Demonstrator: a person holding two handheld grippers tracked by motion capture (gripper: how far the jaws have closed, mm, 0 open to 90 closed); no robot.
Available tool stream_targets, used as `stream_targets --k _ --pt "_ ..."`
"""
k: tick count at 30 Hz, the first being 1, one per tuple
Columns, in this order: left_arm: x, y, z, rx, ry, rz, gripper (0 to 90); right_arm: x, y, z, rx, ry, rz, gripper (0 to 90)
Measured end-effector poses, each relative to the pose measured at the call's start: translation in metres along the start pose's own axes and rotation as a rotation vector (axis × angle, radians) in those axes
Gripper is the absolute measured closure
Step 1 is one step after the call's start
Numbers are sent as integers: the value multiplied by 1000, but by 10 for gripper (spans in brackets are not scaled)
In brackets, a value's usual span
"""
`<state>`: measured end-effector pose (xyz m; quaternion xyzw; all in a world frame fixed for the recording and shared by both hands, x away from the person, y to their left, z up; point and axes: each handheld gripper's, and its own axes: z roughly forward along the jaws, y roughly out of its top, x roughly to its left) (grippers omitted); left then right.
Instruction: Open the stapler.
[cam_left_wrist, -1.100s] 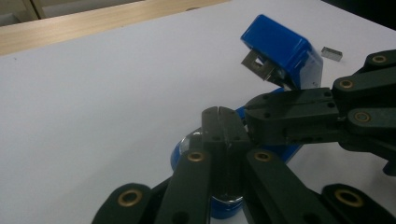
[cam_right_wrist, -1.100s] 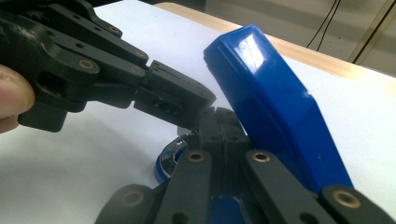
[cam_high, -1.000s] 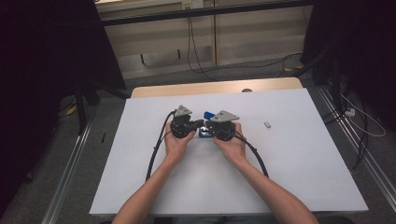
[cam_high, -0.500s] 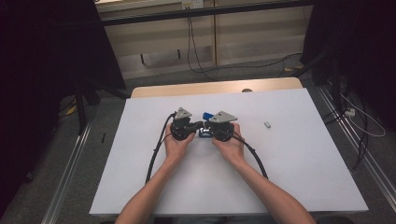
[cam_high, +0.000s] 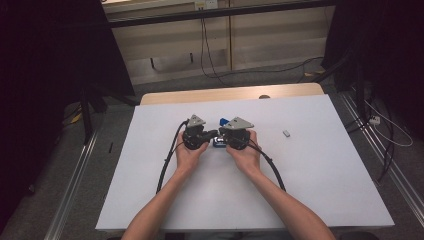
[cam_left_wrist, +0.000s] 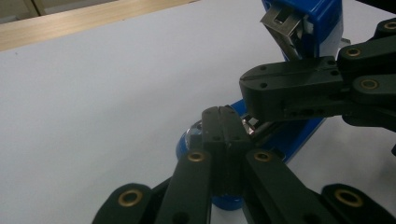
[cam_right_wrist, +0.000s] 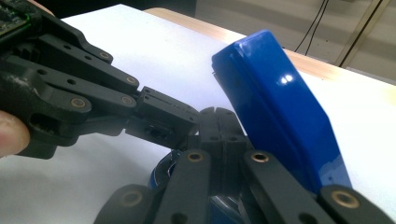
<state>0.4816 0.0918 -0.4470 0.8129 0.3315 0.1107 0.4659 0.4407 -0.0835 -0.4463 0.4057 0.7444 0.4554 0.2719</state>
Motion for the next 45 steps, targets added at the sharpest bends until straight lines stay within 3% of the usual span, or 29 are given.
stream_targets --k 11,16,19,39,45 --pt "-1 -1 1 -4 0 -7 900 -4 2 -6 -10 -11 0 900" --pt "-1 0 1 -1 6 28 900 -5 3 -9 -7 -12 -4 900" --pt "1 -1 1 -11 -10 12 900 -6 4 -12 -21 -42 -2 900" --pt "2 -1 1 -11 -17 9 900 -5 4 -19 -31 -64 16 900" --pt "2 -1 1 -8 -20 9 900 -16 5 -29 -50 -93 30 900"
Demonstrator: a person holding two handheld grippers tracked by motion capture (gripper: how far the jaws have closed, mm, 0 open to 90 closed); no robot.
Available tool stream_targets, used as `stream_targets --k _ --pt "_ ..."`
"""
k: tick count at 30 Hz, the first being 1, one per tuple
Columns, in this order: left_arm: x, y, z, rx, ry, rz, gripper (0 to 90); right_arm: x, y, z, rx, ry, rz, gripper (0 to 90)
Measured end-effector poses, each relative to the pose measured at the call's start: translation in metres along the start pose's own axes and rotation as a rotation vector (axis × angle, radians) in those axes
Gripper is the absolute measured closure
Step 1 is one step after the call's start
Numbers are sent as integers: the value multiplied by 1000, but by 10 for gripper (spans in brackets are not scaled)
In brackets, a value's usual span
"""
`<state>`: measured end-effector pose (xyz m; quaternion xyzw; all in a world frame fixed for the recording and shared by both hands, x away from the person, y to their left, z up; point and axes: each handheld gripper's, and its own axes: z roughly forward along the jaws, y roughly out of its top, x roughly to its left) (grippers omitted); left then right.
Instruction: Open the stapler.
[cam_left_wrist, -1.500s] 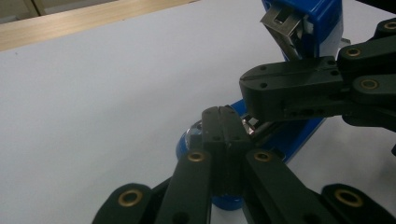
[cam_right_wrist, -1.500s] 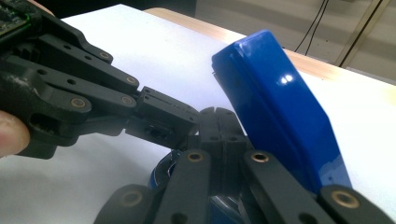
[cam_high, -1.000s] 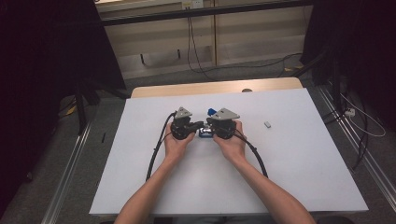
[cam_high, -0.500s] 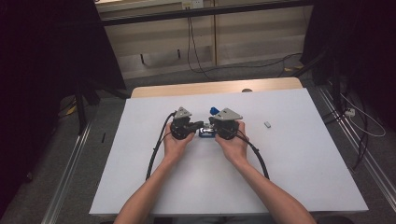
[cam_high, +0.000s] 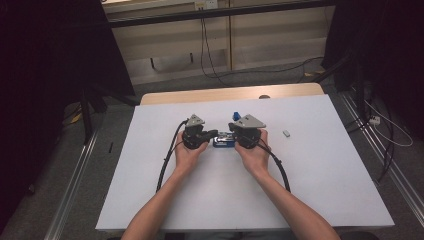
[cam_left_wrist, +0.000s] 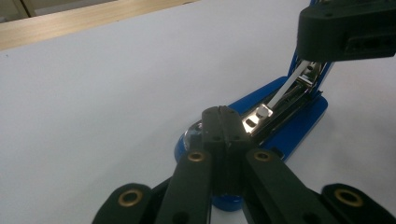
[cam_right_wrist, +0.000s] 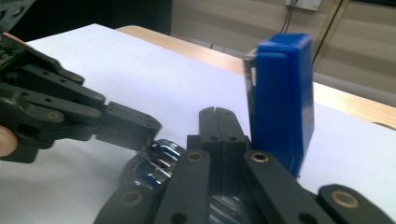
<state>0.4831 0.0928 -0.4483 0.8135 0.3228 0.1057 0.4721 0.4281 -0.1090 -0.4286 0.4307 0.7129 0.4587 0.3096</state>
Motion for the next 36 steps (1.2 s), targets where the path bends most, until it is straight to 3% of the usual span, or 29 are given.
stream_targets --k 6,15,36 --pt "-1 0 0 -1 3 0 900 -7 1 -5 -6 -4 21 900" --pt "-1 0 0 -4 8 5 900 -9 2 -7 -13 -24 3 900" --pt "-2 -1 0 -4 13 -2 900 -36 2 -24 -18 -60 6 900"
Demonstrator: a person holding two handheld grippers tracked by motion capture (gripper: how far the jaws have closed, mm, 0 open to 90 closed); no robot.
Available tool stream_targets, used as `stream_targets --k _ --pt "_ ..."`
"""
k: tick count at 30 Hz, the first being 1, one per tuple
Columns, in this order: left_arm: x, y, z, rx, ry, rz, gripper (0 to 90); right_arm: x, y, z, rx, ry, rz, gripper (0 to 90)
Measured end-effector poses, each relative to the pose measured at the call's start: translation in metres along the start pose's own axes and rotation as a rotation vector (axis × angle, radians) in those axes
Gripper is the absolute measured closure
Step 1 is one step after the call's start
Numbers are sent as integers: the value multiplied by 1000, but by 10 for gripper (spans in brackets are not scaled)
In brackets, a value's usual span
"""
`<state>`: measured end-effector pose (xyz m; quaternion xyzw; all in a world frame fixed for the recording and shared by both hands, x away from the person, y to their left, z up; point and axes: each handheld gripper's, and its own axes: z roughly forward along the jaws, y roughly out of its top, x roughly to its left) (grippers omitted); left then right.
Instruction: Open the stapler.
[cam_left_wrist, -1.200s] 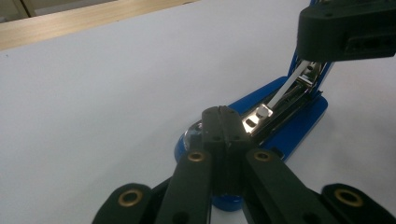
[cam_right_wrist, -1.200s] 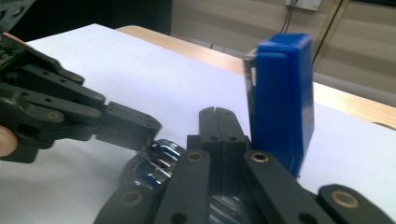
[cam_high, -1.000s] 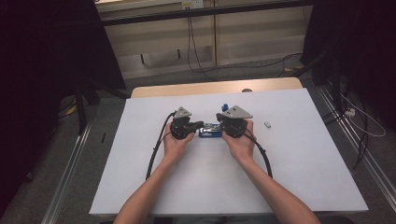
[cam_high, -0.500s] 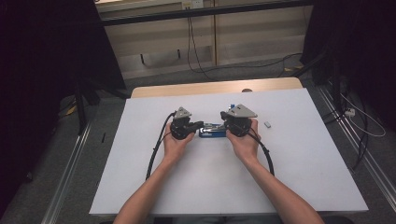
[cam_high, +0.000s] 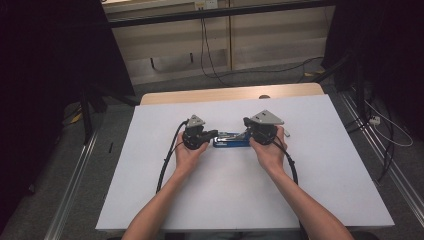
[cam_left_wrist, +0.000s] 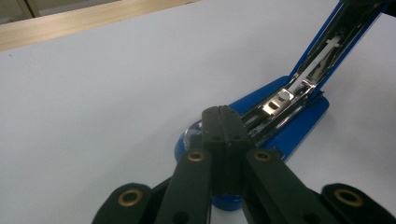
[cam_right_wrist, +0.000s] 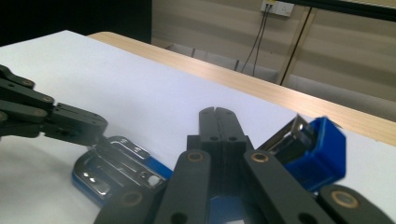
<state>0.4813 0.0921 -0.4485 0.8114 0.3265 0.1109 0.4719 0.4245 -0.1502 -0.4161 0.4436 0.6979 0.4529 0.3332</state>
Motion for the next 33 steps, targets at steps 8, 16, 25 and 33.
stream_targets --k 8,16,25,33 --pt "0 0 0 1 -3 -1 900 -11 -6 -5 12 7 25 900" --pt "-1 -2 0 -8 6 6 900 -12 -7 -7 19 14 22 900" --pt "-1 -1 0 -5 6 7 900 -25 -16 -9 61 -6 31 900" --pt "-2 -2 0 -10 12 1 900 -32 -19 -13 74 -8 23 900"
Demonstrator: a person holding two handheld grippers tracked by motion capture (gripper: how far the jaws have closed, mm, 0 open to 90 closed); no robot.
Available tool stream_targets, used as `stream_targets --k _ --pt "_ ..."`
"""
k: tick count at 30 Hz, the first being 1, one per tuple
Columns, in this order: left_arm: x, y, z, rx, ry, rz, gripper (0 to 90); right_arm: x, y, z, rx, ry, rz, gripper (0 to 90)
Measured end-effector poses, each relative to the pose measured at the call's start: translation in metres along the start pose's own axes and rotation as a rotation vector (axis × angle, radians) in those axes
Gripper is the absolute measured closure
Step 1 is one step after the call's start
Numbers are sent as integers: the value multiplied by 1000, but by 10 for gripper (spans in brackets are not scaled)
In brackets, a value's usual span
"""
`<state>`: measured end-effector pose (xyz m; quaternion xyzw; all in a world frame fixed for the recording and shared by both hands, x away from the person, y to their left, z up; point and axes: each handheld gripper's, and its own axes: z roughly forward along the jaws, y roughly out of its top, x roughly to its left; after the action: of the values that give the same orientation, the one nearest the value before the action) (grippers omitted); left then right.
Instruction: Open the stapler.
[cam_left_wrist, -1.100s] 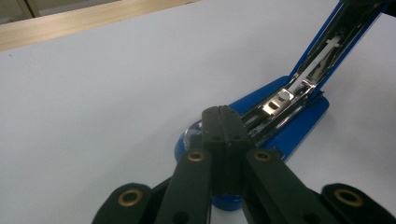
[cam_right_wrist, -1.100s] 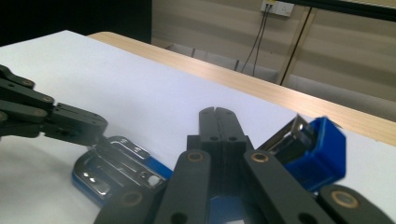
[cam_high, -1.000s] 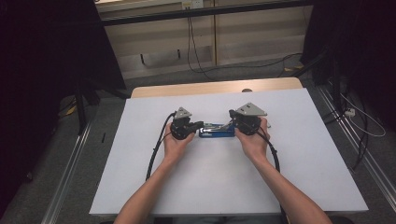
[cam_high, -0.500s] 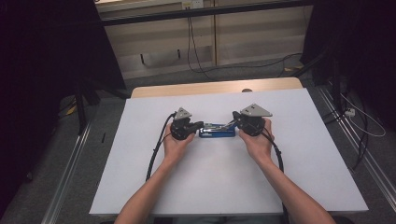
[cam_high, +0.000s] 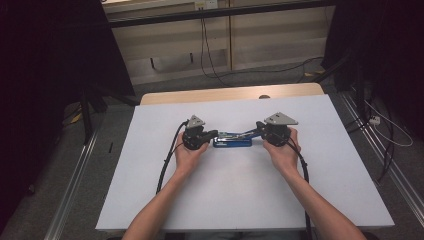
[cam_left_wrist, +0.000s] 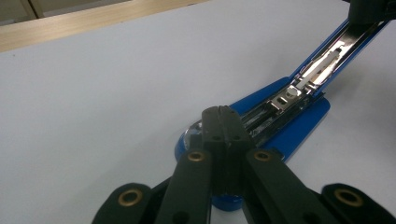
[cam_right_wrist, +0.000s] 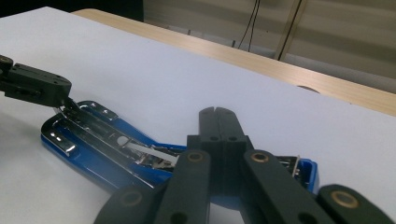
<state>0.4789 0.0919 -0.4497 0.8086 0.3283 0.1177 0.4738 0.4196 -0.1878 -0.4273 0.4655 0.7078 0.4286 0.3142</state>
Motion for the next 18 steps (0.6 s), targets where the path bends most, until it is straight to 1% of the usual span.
stream_targets --k 4,6,8,13,15,18 --pt "0 0 0 -1 2 -1 900 -4 -3 -2 2 0 -8 900" --pt "0 0 0 -1 0 -2 900 -5 -4 -2 0 7 -12 900" --pt "0 0 0 -1 -2 -2 900 -6 -6 -3 -1 6 -37 900" --pt "0 0 0 -2 -3 -2 900 -9 -11 -4 -3 19 -23 900" --pt "1 0 0 -2 -4 -4 900 -10 -14 -4 4 25 -9 900" --pt "1 0 0 -1 -4 -4 900 -11 -17 -4 11 28 -5 900"
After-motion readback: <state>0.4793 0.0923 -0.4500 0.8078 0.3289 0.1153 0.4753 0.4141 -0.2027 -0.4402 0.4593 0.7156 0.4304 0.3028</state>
